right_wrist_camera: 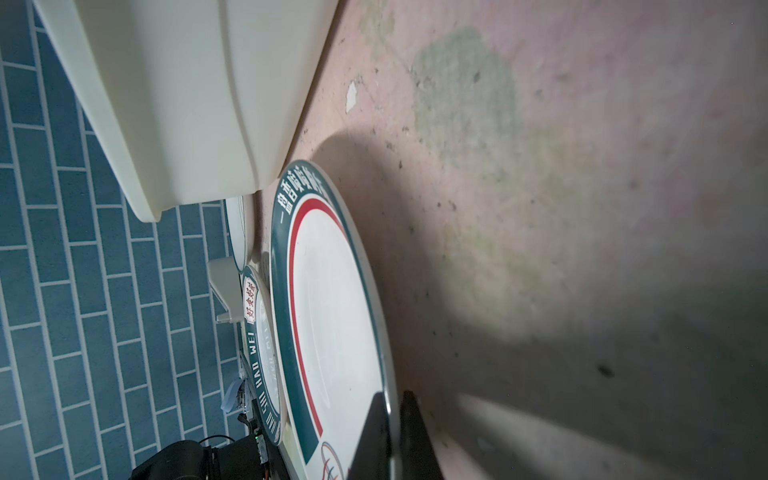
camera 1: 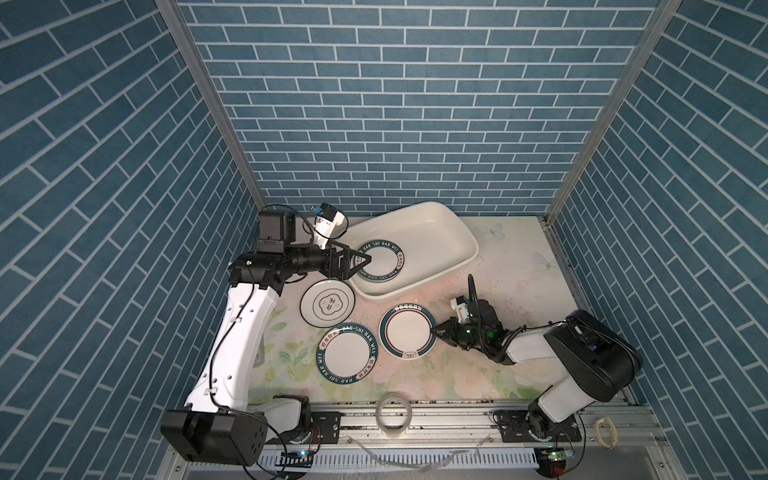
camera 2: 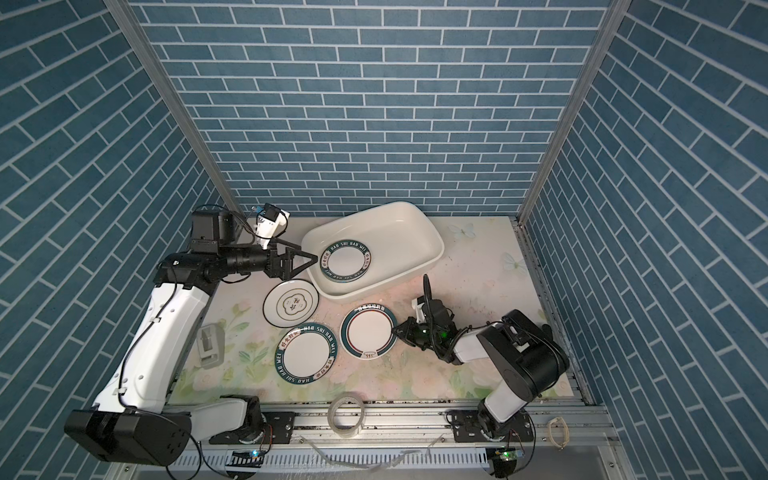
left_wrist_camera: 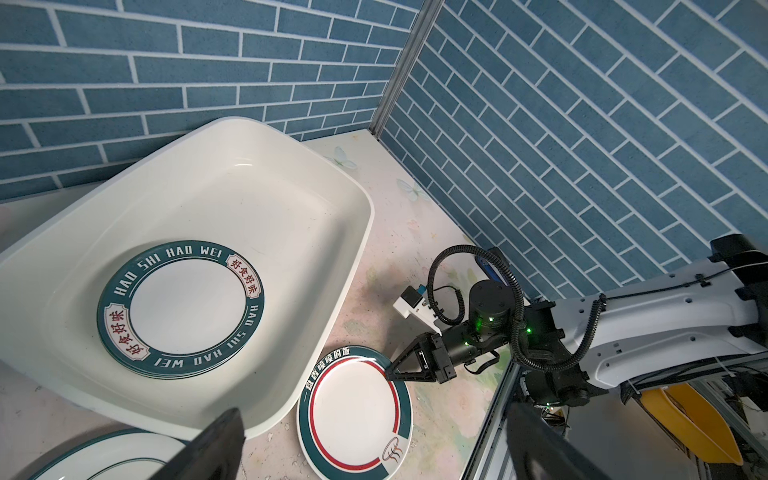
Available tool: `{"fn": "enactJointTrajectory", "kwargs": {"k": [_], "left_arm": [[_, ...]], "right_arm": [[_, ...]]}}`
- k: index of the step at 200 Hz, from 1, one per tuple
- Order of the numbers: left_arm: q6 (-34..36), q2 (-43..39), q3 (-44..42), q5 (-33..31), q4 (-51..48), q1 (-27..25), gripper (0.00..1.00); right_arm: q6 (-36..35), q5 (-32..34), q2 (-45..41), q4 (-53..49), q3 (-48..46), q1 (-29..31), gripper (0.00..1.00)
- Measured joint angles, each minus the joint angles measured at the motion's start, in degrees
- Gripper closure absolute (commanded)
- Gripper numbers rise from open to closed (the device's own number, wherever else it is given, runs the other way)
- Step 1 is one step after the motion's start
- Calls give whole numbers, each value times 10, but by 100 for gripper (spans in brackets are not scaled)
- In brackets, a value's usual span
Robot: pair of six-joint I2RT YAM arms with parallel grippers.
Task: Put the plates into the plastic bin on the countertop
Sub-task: 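Pinch the red-ring plate's edge with the right gripper and tilt it up, then lift the red-ring plate and carry it toward the bin with the right gripper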
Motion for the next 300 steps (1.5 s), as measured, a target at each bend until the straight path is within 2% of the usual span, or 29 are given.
{"fn": "enactJointTrajectory", "kwargs": {"k": [187, 251, 300], "left_arm": [[4, 10, 12, -15, -2, 0, 0], [4, 21, 16, -16, -2, 0, 0], [4, 21, 17, -18, -2, 0, 0]], "right_arm": [[-45, -1, -214, -265, -10, -20, 100], [-80, 4, -332, -418, -2, -24, 100], [-107, 3, -361, -505, 47, -29, 100]]}}
